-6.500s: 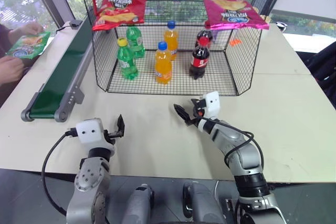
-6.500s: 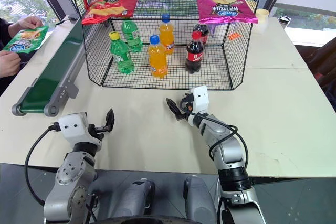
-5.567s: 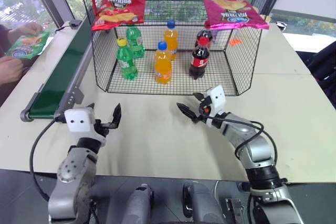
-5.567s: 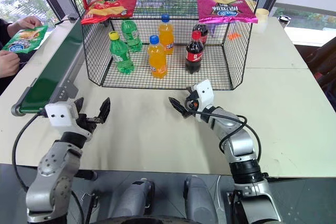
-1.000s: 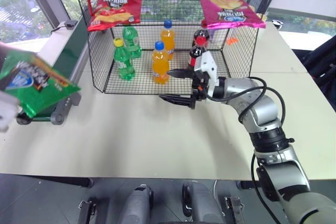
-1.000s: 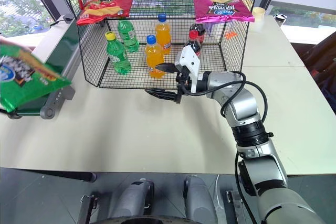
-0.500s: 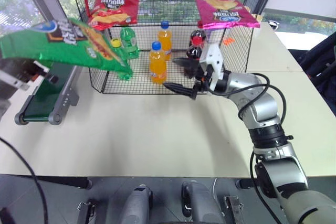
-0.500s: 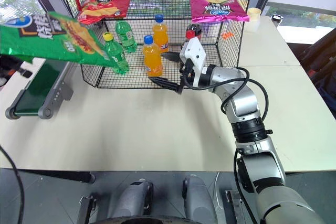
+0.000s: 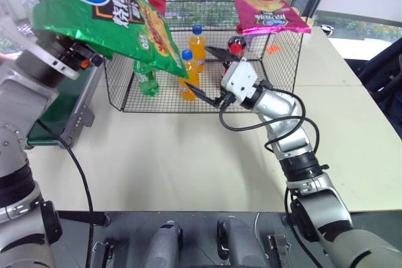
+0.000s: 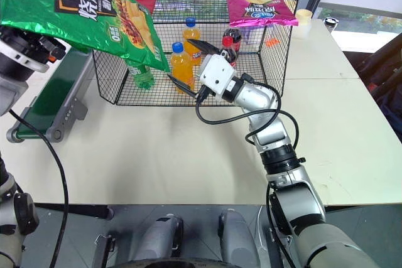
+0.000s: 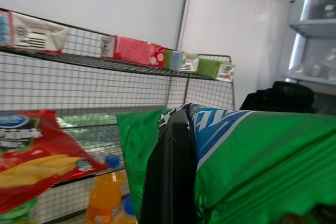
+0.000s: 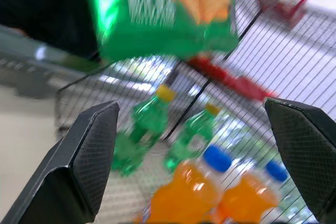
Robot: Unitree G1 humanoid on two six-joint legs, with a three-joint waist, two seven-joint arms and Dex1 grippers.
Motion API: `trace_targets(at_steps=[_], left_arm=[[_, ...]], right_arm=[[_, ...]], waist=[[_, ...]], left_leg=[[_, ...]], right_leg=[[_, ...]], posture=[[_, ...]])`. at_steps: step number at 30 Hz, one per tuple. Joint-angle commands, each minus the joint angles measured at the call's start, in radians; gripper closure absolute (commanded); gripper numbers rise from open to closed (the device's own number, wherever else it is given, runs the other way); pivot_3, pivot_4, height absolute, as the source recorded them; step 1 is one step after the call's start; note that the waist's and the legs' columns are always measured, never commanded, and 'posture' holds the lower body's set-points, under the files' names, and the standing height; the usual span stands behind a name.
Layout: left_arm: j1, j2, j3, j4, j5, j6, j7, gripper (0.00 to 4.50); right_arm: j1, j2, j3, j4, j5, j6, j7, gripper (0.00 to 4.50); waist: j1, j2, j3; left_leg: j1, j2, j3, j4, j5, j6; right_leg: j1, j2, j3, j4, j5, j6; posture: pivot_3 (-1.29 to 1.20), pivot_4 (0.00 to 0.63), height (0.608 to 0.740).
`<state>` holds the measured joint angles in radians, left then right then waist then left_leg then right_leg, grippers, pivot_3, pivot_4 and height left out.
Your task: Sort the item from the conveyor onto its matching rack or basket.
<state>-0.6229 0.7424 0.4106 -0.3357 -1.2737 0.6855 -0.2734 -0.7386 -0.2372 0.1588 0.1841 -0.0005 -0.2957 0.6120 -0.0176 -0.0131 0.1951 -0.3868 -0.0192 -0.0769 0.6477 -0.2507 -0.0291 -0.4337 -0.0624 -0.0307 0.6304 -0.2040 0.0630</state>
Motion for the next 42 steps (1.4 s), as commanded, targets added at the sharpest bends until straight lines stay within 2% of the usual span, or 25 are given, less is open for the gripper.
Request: trace_targets(at_steps=[1,6,15,18,24,26,27,30,36,37,39,42], left_arm=[[-0.027,-0.003,0.008,-0.019,-0.022,0.005,0.006,4.45],[-0.042,-0.016,0.000,-0.020,-0.028,0.016,0.007,4.45],[-0.045,-0.016,0.009,-0.020,-0.063,0.040,0.006,4.45],[-0.043,-0.015,0.009,-0.020,-0.067,0.046,0.005,4.50],[-0.031,-0.008,0.013,-0.023,-0.085,0.060,-0.005,4.50],[-0.023,-0.005,0.015,-0.023,-0.086,0.063,-0.010,4.50],[-0.020,-0.004,0.017,-0.022,-0.085,0.065,-0.012,4.50],[0.000,0.012,0.018,-0.022,-0.059,0.071,-0.026,4.50],[0.078,0.085,0.018,-0.002,0.107,0.035,-0.100,4.50],[0.083,0.089,0.023,0.004,0.122,0.032,-0.107,3.94],[0.092,0.098,0.045,0.017,0.150,0.023,-0.126,3.15],[0.101,0.114,0.074,0.029,0.184,0.007,-0.139,1.63]], right_arm=[[-0.044,0.035,0.000,-0.007,-0.031,-0.078,-0.067,0.00],[-0.081,0.084,0.006,0.013,-0.094,-0.166,-0.168,0.00],[-0.124,0.095,0.030,0.078,-0.207,-0.313,-0.295,0.00],[-0.127,0.095,0.039,0.089,-0.220,-0.342,-0.307,0.81],[-0.137,0.087,0.044,0.109,-0.263,-0.387,-0.351,3.63],[-0.143,0.086,0.043,0.117,-0.267,-0.393,-0.362,4.35],[-0.146,0.086,0.043,0.120,-0.268,-0.395,-0.366,4.48],[-0.152,0.074,0.050,0.127,-0.284,-0.412,-0.374,4.48],[-0.155,0.058,0.050,0.139,-0.296,-0.420,-0.382,4.48],[-0.155,0.057,0.050,0.140,-0.295,-0.420,-0.382,4.50],[-0.157,0.051,0.049,0.142,-0.294,-0.420,-0.380,4.50],[-0.158,0.042,0.048,0.142,-0.290,-0.418,-0.376,4.50]], waist=[[-0.002,0.000,0.000],[-0.001,0.000,0.000],[0.000,0.000,0.000],[0.000,0.000,0.000],[0.000,0.000,0.000],[0.000,0.000,0.000],[0.000,0.000,0.000],[-0.001,0.000,0.000],[-0.003,0.000,0.000],[-0.002,0.000,0.000],[-0.002,0.000,0.000],[-0.002,0.000,0.000]], left_leg=[[0.000,0.000,0.000,0.000,0.000,0.000],[0.000,0.000,0.000,0.000,0.000,-0.001],[0.000,0.000,0.000,0.000,0.001,-0.001],[0.000,0.000,0.000,0.000,0.001,-0.001],[0.000,0.000,0.000,0.000,0.001,-0.001],[0.000,0.000,0.000,0.000,0.001,-0.001],[0.000,0.000,0.000,0.000,0.001,-0.001],[0.000,0.000,0.000,0.000,0.001,-0.001],[0.000,0.000,0.000,-0.001,0.001,-0.001],[0.000,0.000,0.000,-0.001,0.001,-0.001],[0.000,0.000,0.000,-0.001,0.001,-0.001],[0.000,0.000,0.000,-0.001,0.001,-0.001]], right_leg=[[0.000,0.000,0.000,0.000,0.000,0.000],[0.000,0.000,0.000,0.000,0.000,-0.001],[0.000,0.000,0.000,0.000,0.000,-0.001],[0.000,0.000,0.000,0.000,0.000,-0.001],[0.000,0.000,0.000,0.000,0.000,-0.001],[0.000,0.000,0.000,0.000,0.000,-0.001],[0.000,0.000,0.000,0.000,0.000,-0.001],[0.000,0.000,0.000,0.000,0.000,-0.002],[0.000,0.000,0.001,0.000,-0.002,-0.004],[0.000,0.000,0.001,0.000,-0.002,-0.004],[0.000,0.000,0.001,0.000,-0.002,-0.005],[0.000,0.000,0.001,-0.001,-0.002,-0.005]], posture=[[0.00,0.150,0.740],[0.00,0.150,0.740],[0.00,0.150,0.740],[0.00,0.150,0.740],[0.00,0.150,0.740],[0.00,0.150,0.740],[0.00,0.150,0.740],[0.00,0.150,0.740],[0.00,0.150,0.740],[0.00,0.150,0.740],[0.00,0.150,0.740],[0.00,0.150,0.740]])
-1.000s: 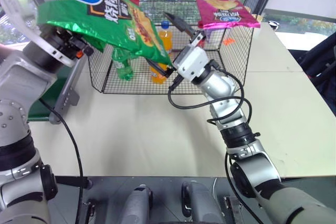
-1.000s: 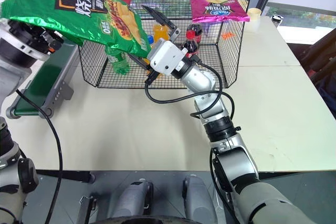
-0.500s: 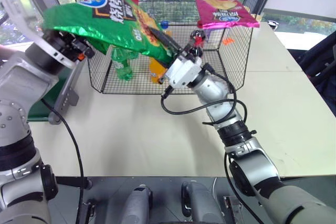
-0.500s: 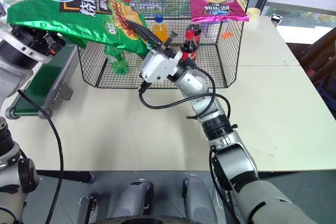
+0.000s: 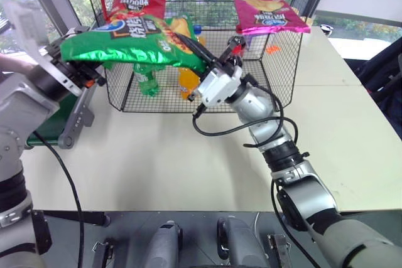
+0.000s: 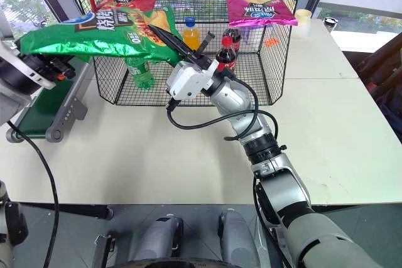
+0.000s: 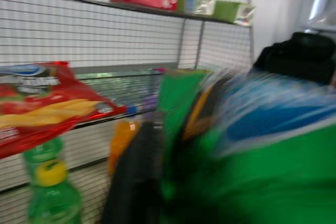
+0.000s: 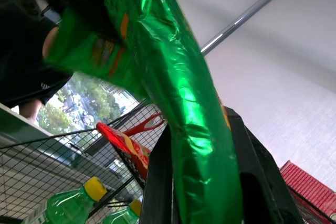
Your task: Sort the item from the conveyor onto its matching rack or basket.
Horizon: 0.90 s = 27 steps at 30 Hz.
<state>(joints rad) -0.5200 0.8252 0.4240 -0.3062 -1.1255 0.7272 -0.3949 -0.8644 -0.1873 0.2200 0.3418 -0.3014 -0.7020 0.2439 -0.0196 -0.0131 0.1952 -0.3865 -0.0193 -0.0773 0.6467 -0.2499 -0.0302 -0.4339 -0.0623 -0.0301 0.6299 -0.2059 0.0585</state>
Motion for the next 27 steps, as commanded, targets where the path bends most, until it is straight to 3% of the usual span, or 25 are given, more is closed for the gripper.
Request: trace_targets(at_steps=[1,2,4,11,17,27], left_arm=[[0.003,0.038,0.075,0.005,0.052,-0.040,-0.020,1.16],[0.009,0.044,0.092,0.012,0.064,-0.044,-0.022,0.56],[0.027,0.058,0.128,0.023,0.085,-0.051,-0.028,0.09],[0.149,0.017,0.238,-0.014,0.103,-0.067,-0.001,0.09],[0.171,-0.064,0.181,-0.057,0.145,-0.097,0.033,0.09],[0.155,-0.147,0.108,-0.079,0.171,-0.114,0.069,0.09]], right_arm=[[-0.033,-0.012,-0.014,-0.015,0.012,-0.011,-0.007,4.50],[-0.033,-0.016,-0.016,-0.016,0.012,-0.010,-0.006,4.50],[-0.034,-0.029,-0.018,-0.021,0.002,-0.005,-0.007,4.50],[-0.100,-0.117,-0.038,-0.080,-0.156,0.158,-0.049,4.50],[-0.153,-0.122,-0.035,-0.123,-0.121,0.315,0.021,4.50],[-0.215,-0.165,-0.008,-0.156,-0.297,0.595,0.003,4.50]], waist=[[0.000,0.000,0.000],[0.000,0.000,0.000],[0.000,0.000,0.000],[0.000,0.000,0.000],[0.004,0.000,0.000],[0.003,0.000,0.000]], left_leg=[[0.000,0.000,0.000,0.000,0.000,0.000],[0.000,0.000,0.000,0.000,0.000,0.000],[0.000,0.000,0.000,0.000,0.000,0.000],[0.000,0.000,0.000,-0.001,0.000,0.000],[-0.001,0.000,0.000,-0.001,0.000,0.000],[-0.001,0.000,0.000,-0.001,0.000,0.000]], right_leg=[[0.000,0.000,0.000,0.000,0.000,0.000],[0.000,0.000,0.000,0.000,0.000,0.000],[0.000,0.000,0.000,0.000,0.000,0.000],[-0.001,0.000,0.000,0.000,0.000,0.000],[-0.001,-0.001,0.000,-0.001,0.000,0.000],[-0.001,-0.001,0.000,-0.001,0.000,-0.001]], posture=[[0.00,0.150,0.740],[0.00,0.150,0.740],[0.00,0.150,0.740],[0.00,0.150,0.740],[0.00,0.150,0.740],[0.00,0.150,0.740]])
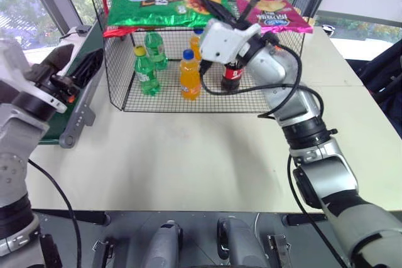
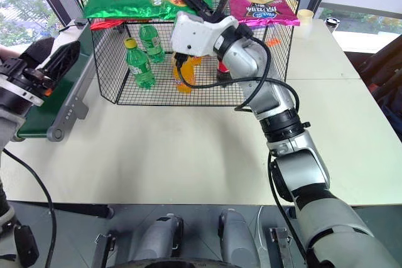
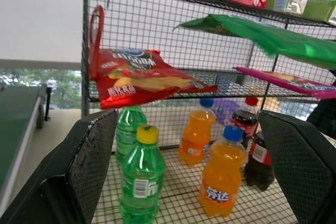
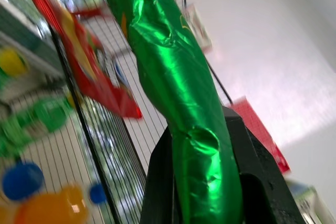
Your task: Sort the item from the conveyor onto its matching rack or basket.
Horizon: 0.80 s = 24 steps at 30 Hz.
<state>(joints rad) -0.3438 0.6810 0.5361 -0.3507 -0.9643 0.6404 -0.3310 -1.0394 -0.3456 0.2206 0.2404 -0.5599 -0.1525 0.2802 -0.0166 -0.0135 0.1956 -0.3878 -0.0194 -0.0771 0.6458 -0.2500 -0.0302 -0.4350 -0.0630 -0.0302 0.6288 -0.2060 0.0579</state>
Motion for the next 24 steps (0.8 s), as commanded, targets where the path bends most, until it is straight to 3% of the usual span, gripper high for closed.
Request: trace_targets(at_steps=[1,6,13,21,24], left_arm=[[-0.024,-0.008,-0.012,-0.036,0.012,-0.028,0.007,0.09],[-0.047,-0.030,-0.049,-0.041,0.027,-0.030,0.009,0.09],[-0.089,0.009,-0.149,-0.038,0.152,-0.072,-0.063,0.09],[-0.175,0.066,-0.342,-0.077,0.403,-0.186,-0.152,0.09],[-0.204,0.100,-0.437,-0.062,0.579,-0.264,-0.160,0.09]], right_arm=[[-0.044,-0.007,-0.008,-0.054,-0.046,0.059,-0.036,4.50],[-0.056,0.001,-0.005,-0.061,-0.039,0.084,-0.026,4.50],[-0.033,-0.004,0.005,-0.083,0.015,0.071,0.045,4.50],[-0.009,-0.011,0.023,-0.093,0.014,0.052,0.063,4.50],[-0.004,-0.012,0.026,-0.096,0.012,0.054,0.061,4.50]], waist=[[0.000,0.000,0.000],[-0.001,0.000,0.000],[-0.001,0.000,0.000],[-0.001,-0.001,0.001],[-0.002,-0.001,0.001]], left_leg=[[0.000,0.000,0.000,0.000,0.000,0.000],[0.000,0.000,0.000,0.000,0.000,0.000],[0.000,0.000,0.000,0.000,0.000,0.000],[-0.001,0.000,0.000,0.000,0.000,0.000],[-0.001,0.000,0.000,0.000,0.000,0.000]], right_leg=[[0.000,0.000,0.000,0.000,0.000,0.000],[0.000,0.000,0.000,0.000,0.000,0.000],[0.000,0.000,0.000,0.000,0.000,0.000],[0.000,0.000,0.000,-0.001,0.000,0.000],[-0.001,0.000,0.000,0.000,0.000,0.000]], posture=[[0.00,0.150,0.740],[0.00,0.150,0.740],[0.00,0.150,0.740],[0.00,0.150,0.740],[0.00,0.150,0.740]])
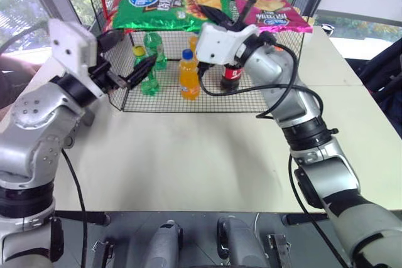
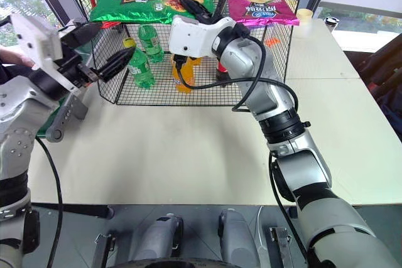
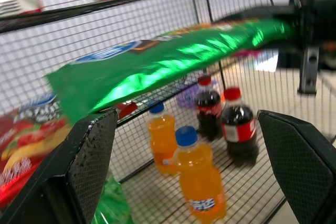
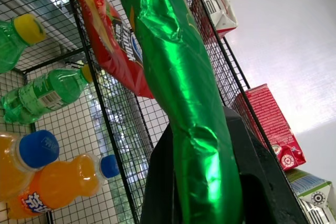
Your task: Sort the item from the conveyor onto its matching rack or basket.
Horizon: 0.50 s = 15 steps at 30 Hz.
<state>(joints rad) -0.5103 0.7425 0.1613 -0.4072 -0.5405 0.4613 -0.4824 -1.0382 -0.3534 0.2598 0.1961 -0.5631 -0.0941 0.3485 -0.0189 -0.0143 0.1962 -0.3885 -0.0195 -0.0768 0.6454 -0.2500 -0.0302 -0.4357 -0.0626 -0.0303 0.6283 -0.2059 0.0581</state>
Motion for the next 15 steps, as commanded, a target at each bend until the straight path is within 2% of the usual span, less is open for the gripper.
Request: trace_targets(at_steps=[1,5,9,12,15], left_arm=[[-0.040,0.055,-0.094,0.005,0.227,-0.121,-0.007,0.09],[-0.048,0.086,-0.169,0.028,0.414,-0.204,0.005,0.09],[-0.011,0.084,-0.193,-0.045,0.455,-0.190,-0.035,0.09],[0.083,0.150,-0.196,-0.129,0.457,-0.210,-0.148,0.09],[0.101,0.172,-0.185,-0.145,0.479,-0.227,-0.179,0.09]], right_arm=[[-0.002,-0.004,-0.012,-0.054,0.013,-0.004,-0.008,4.50],[0.004,-0.003,-0.010,-0.059,0.011,0.002,-0.008,4.50],[0.012,-0.005,-0.010,-0.059,0.010,0.002,-0.008,4.50],[0.014,-0.006,-0.007,-0.048,0.008,0.000,-0.011,4.50],[0.010,-0.005,-0.003,-0.036,0.009,-0.006,-0.013,4.50]], waist=[[0.000,0.000,0.000],[0.000,0.000,0.000],[-0.001,0.000,0.000],[-0.005,0.000,0.001],[-0.001,0.000,0.001]], left_leg=[[0.000,0.000,0.000,0.000,0.000,0.000],[0.000,0.000,0.000,-0.001,0.000,0.000],[-0.002,0.000,0.000,-0.001,0.000,0.000],[-0.003,0.000,0.001,-0.002,0.000,0.000],[-0.003,0.001,0.002,-0.003,0.000,0.000]], right_leg=[[0.000,0.000,0.000,0.000,0.000,0.000],[-0.001,0.000,0.000,0.000,0.000,0.000],[-0.003,0.000,0.000,0.000,0.001,0.001],[-0.004,0.000,0.000,0.000,0.002,0.003],[-0.005,0.000,0.001,0.000,0.001,0.003]], posture=[[0.00,0.150,0.740],[0.00,0.150,0.740],[0.00,0.150,0.740],[0.00,0.150,0.740],[0.00,0.150,0.740]])
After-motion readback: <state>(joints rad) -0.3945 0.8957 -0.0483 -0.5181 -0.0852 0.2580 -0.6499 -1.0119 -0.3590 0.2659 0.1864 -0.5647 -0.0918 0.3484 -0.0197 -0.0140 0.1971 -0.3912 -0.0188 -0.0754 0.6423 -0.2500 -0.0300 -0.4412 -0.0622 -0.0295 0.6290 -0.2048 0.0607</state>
